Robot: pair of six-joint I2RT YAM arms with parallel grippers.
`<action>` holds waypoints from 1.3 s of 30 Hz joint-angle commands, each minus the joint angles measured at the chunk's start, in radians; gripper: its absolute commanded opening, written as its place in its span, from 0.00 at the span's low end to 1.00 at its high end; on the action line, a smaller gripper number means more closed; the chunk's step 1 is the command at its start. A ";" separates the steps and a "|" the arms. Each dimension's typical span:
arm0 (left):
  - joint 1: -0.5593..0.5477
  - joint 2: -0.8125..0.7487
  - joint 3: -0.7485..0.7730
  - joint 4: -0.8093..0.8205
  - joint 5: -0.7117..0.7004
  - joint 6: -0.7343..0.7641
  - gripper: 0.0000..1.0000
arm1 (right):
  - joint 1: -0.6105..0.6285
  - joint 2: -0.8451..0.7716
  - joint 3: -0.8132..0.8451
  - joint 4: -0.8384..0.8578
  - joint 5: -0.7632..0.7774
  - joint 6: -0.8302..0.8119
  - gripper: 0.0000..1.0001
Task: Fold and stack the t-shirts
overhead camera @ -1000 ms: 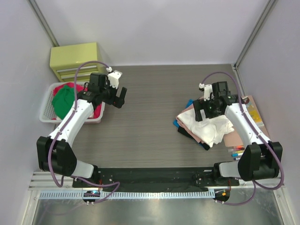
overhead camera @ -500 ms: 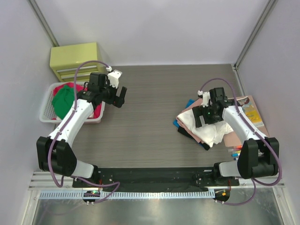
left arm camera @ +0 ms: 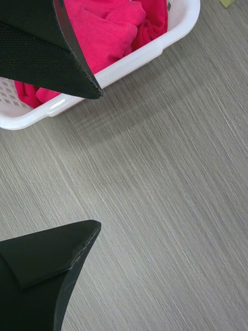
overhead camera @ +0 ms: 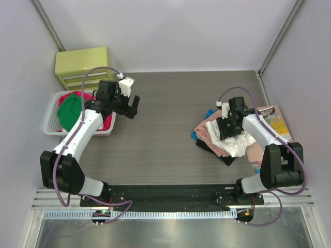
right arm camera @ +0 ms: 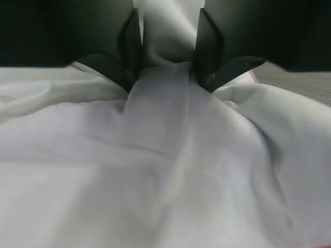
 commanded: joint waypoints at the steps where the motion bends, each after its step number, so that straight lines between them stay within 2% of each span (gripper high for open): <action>1: 0.000 -0.044 0.022 0.019 0.014 0.003 1.00 | 0.006 -0.035 0.001 0.011 0.007 0.005 0.57; 2: -0.001 -0.044 0.020 0.019 0.016 0.003 1.00 | 0.006 -0.053 0.003 0.008 0.002 0.003 0.64; 4: 0.000 -0.040 0.024 0.019 0.017 0.003 1.00 | 0.006 -0.070 0.006 -0.004 0.005 -0.001 0.68; 5: 0.000 -0.038 0.027 0.018 0.020 0.000 1.00 | 0.006 -0.081 0.007 -0.009 0.013 -0.006 0.77; 7: 0.000 -0.034 0.034 0.018 0.023 -0.002 1.00 | 0.006 -0.086 0.011 -0.026 0.024 -0.015 0.86; 8: 0.000 -0.034 0.036 0.016 0.026 -0.005 1.00 | 0.004 -0.089 0.014 -0.029 0.022 -0.021 0.94; 10: 0.000 -0.035 0.042 0.013 0.030 -0.005 1.00 | 0.006 -0.093 0.023 -0.047 0.022 -0.024 1.00; 14: 0.000 -0.041 0.040 0.010 0.031 -0.003 1.00 | 0.006 -0.112 0.090 -0.096 0.019 -0.034 1.00; 19: 0.000 -0.055 0.028 0.010 0.026 0.006 1.00 | 0.006 -0.268 0.181 -0.158 -0.007 -0.035 1.00; 24: 0.000 -0.044 0.033 0.012 0.034 0.001 1.00 | 0.004 -0.330 0.248 -0.231 -0.033 -0.029 0.98; 25: 0.000 -0.040 0.034 0.012 0.039 0.003 1.00 | 0.006 -0.333 0.242 -0.239 -0.018 -0.026 0.02; 31: 0.000 -0.032 0.040 0.012 0.045 0.000 1.00 | 0.004 -0.314 0.124 -0.238 0.004 -0.029 0.01; 39: 0.000 -0.031 0.043 0.008 0.037 0.003 1.00 | 0.006 -0.141 0.141 -0.208 -0.079 -0.015 0.01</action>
